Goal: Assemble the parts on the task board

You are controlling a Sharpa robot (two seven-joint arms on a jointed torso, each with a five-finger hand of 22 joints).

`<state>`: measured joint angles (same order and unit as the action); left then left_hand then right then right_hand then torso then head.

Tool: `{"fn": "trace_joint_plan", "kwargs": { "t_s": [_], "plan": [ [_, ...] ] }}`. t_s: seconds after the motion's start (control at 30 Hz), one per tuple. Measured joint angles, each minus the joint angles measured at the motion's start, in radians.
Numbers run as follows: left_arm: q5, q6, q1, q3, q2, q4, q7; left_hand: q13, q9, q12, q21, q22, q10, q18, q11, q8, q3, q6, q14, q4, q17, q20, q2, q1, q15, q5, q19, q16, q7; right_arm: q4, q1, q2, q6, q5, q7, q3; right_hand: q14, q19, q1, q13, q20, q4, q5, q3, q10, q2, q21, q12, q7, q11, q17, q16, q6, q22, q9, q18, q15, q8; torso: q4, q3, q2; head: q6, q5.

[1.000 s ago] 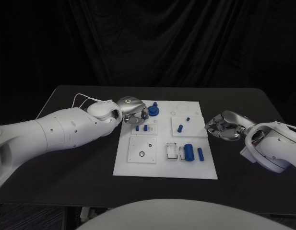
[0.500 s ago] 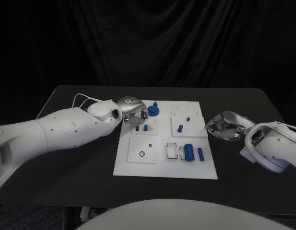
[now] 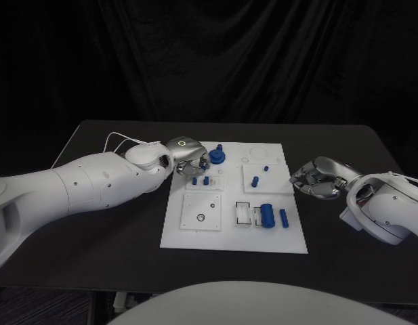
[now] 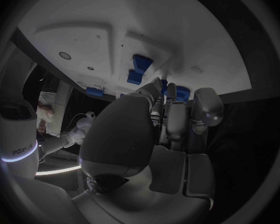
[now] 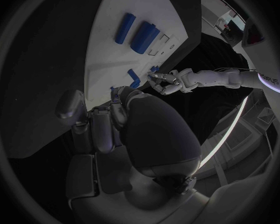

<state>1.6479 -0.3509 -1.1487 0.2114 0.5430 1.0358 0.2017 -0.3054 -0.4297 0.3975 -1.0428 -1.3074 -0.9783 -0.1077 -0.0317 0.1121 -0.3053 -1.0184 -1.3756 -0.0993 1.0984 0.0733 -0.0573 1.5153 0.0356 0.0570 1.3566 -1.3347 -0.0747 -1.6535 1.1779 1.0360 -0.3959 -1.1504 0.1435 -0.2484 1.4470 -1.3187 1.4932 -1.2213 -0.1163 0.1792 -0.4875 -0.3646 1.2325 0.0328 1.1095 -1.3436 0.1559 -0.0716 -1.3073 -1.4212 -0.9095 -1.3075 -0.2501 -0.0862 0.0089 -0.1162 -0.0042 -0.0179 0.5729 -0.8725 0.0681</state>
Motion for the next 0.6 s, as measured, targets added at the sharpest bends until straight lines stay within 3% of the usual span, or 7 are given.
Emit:
{"fn": "trace_joint_plan", "kwargs": {
  "t_s": [0.6],
  "plan": [
    [-0.001, 0.011, 0.002, -0.002, -0.006, -0.011, -0.003, 0.001, 0.000, -0.004, 0.006, 0.000, 0.000, 0.000, 0.000, 0.000, 0.000, 0.002, 0.004, 0.000, -0.008, 0.000, 0.000, 0.000, -0.004, 0.000, 0.000, 0.008, 0.002, -0.002, 0.000, 0.002, 0.001, 0.000, 0.000, 0.000, 0.000, 0.000, 0.000, 0.000, 0.000, -0.003, 0.000, -0.003, 0.000, 0.000, 0.000, 0.000, 0.000, 0.000, 0.000, 0.000, 0.000, 0.000, 0.000, 0.000, 0.000, 0.000, 0.0007, 0.0004, 0.000, 0.000, -0.003]
  ]
}}
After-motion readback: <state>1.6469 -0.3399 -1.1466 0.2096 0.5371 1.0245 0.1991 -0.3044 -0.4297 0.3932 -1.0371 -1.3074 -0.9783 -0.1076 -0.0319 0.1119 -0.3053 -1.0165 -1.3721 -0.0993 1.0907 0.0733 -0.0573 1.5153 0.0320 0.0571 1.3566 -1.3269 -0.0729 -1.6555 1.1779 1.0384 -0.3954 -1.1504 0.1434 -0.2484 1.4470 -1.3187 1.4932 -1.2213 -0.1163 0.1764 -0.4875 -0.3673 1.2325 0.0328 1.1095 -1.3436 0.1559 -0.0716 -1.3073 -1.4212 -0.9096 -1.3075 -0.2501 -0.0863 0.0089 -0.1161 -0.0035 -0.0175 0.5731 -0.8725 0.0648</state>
